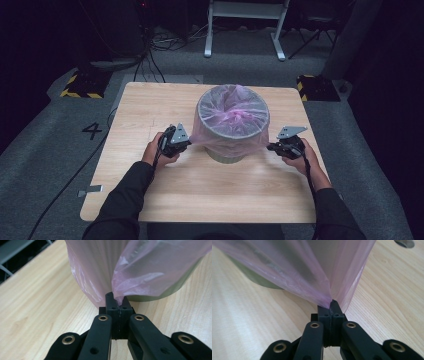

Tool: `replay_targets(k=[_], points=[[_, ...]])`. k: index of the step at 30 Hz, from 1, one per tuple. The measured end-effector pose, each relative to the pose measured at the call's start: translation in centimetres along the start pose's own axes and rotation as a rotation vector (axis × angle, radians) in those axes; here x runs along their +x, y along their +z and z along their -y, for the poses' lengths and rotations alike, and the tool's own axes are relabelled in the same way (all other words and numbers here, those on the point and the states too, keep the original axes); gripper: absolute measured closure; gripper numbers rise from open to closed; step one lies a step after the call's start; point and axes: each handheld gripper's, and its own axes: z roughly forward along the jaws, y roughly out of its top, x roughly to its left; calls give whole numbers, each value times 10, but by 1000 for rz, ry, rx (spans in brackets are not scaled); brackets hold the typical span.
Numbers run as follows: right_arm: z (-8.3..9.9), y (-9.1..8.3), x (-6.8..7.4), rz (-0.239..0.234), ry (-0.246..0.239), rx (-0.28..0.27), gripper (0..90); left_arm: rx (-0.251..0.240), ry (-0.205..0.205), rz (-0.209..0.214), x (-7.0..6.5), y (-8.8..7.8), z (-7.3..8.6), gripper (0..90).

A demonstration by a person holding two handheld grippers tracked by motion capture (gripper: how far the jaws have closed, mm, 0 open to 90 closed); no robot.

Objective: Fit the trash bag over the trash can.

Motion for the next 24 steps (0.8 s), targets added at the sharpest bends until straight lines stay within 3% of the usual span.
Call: replay_targets(k=[4, 5, 7, 9, 10, 11, 12, 13, 14, 15, 16, 17, 18, 19, 20, 21, 24], points=[[1, 9, -3, -4, 28, 1, 900, 29, -14, 11, 0, 9, 3, 900], [3, 13, -4, -5, 48, -1, 900, 22, -44, 16, 0, 13, 5, 894], [4, 14, -5, -7, 55, -2, 900, 19, -55, 24, 0, 15, 8, 890], [6, 16, -7, -5, 78, -10, 900, 32, -63, 22, 0, 16, 11, 830], [8, 16, -9, -7, 92, -14, 900, 36, -76, 17, 0, 17, 13, 751], [10, 14, -12, 5, 114, -22, 900, 64, -114, 7, 2, 16, 15, 491], [10, 14, -12, 5, 114, -22, 900, 64, -114, 7, 2, 16, 15, 399], [12, 10, -16, 5, 146, -50, 851, 70, -132, 8, 3, 13, 17, 312], [12, 10, -16, 5, 146, -50, 851, 67, -156, 7, 4, 9, 20, 312], [16, 4, -18, 2, 162, -91, 722, 61, -186, 12, 6, 3, 24, 194], [16, 4, -18, 2, 162, -91, 722, 61, -186, 12, 6, 3, 24, 162], [19, -1, -20, -22, 188, -105, 521, 55, -226, 29, 7, -6, 30, 160], [19, -1, -20, -22, 188, -105, 521, 55, -226, 29, 7, -6, 30, 158], [24, -7, -20, -51, 206, -107, 394, 43, -233, 29, 6, -14, 34, 159], [24, -7, -20, -51, 206, -107, 394, 43, -233, 29, 6, -14, 34, 158], [29, -15, -19, -47, 210, -118, 294, 38, -236, 36, 4, -18, 36, 158], [32, -26, -18, -51, 223, -145, 238, 31, -232, 36, -3, -29, 40, 158]])
